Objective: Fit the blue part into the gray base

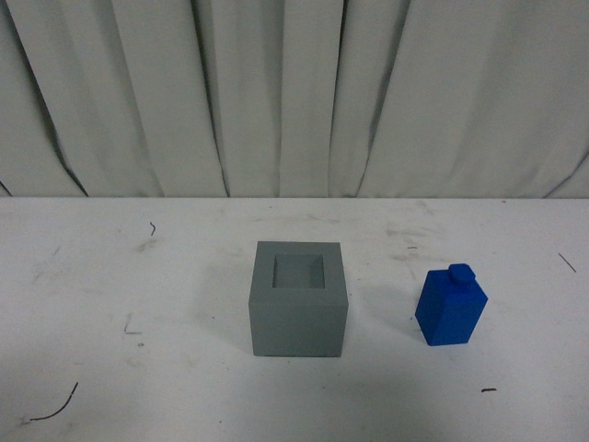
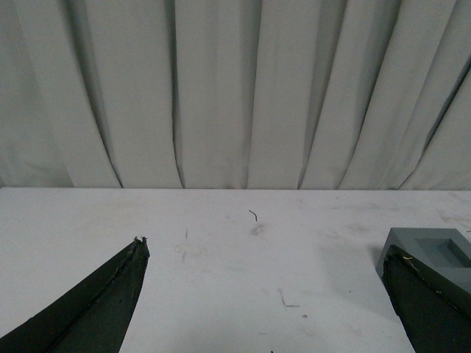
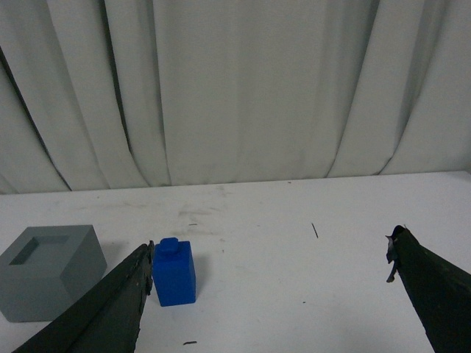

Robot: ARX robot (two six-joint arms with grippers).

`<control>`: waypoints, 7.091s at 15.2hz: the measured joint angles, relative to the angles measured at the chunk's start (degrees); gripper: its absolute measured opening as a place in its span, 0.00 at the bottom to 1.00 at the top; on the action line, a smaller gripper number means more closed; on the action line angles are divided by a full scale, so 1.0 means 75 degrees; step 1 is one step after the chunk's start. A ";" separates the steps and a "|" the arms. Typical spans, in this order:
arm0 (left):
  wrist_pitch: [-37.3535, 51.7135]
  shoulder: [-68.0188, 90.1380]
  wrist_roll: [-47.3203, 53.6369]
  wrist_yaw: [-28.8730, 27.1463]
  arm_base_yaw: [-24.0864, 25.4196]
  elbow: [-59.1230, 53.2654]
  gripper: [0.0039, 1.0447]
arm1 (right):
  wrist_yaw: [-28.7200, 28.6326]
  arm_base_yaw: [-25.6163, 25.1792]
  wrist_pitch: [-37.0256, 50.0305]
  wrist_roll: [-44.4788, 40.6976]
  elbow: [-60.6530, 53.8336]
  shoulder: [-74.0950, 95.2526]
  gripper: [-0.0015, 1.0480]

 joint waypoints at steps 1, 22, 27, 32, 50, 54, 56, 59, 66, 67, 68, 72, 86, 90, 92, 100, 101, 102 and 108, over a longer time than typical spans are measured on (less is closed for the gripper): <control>0.0000 0.0000 0.0000 0.0000 0.0000 0.0000 0.94 | 0.0000 0.0000 0.0000 0.0000 0.0000 0.0000 0.94; -0.0003 0.0000 0.0003 0.0000 0.0000 0.0000 0.94 | 0.0000 0.0000 0.0000 0.0000 0.0000 0.0000 0.94; 0.0000 0.0000 0.0003 0.0000 0.0000 0.0000 0.94 | 0.0000 0.0000 0.0000 0.0000 0.0000 0.0000 0.94; 0.0000 0.0000 0.0000 0.0000 0.0000 0.0000 0.94 | 0.0000 0.0000 0.0000 0.0000 0.0000 0.0000 0.94; 0.0000 0.0000 0.0000 0.0000 0.0000 0.0000 0.94 | -0.2906 -0.1405 0.5010 -0.0796 0.4937 1.0384 0.94; 0.0000 0.0000 0.0003 0.0000 0.0000 0.0000 0.94 | -0.5237 -0.1399 0.2532 -0.3599 0.7734 1.2639 0.94; 0.0000 0.0000 0.0000 0.0000 0.0000 0.0000 0.94 | -0.6315 -0.1343 0.0516 -0.5423 0.8568 1.2989 0.94; 0.0000 0.0000 0.0003 0.0000 0.0000 0.0000 0.94 | -0.6575 -0.1087 -0.3220 -0.8676 0.9903 1.3732 0.94; 0.0000 0.0000 0.0003 0.0000 0.0000 0.0000 0.94 | -0.4855 -0.0178 -0.6706 -1.2391 1.1986 1.5883 0.94; 0.0000 0.0000 0.0000 0.0000 0.0000 0.0000 0.94 | -0.4689 -0.0090 -0.7009 -1.2514 1.2231 1.6139 0.94; -0.0003 0.0000 0.0003 0.0000 0.0000 0.0000 0.94 | -0.4529 -0.0029 -0.7117 -1.2610 1.2409 1.6349 0.94; 0.0000 0.0000 0.0000 0.0000 0.0000 0.0000 0.94 | -0.4028 0.0268 -0.7417 -1.2782 1.3024 1.7002 0.94; 0.0000 0.0000 0.0000 0.0000 0.0000 0.0000 0.94 | -0.3136 0.0627 -0.6846 -1.1573 1.2960 1.7512 0.46; 0.0000 0.0000 0.0000 0.0000 0.0000 0.0000 0.94 | -0.3150 0.0592 -0.7055 -1.1695 1.2960 1.7488 0.45; -0.0003 0.0000 0.0000 0.0000 0.0000 0.0000 0.94 | -0.3241 0.0592 -0.7399 -1.1794 1.2968 1.7369 0.45; 0.0000 0.0000 0.0000 0.0000 0.0000 0.0000 0.94 | -0.3952 0.2716 -0.8256 -0.9798 1.5049 1.6635 0.45; 0.0000 0.0000 0.0000 0.0000 0.0000 0.0000 0.94 | -0.3873 0.2833 -0.8244 -0.9643 1.5140 1.6737 0.45; 0.0000 0.0000 0.0000 0.0000 0.0000 0.0000 0.94 | -0.3791 0.2917 -0.8198 -0.9431 1.5172 1.6850 0.45; 0.0000 0.0000 0.0003 0.0000 0.0000 0.0000 0.94 | -0.3547 0.3025 -0.8070 -0.8769 1.5466 1.7389 0.44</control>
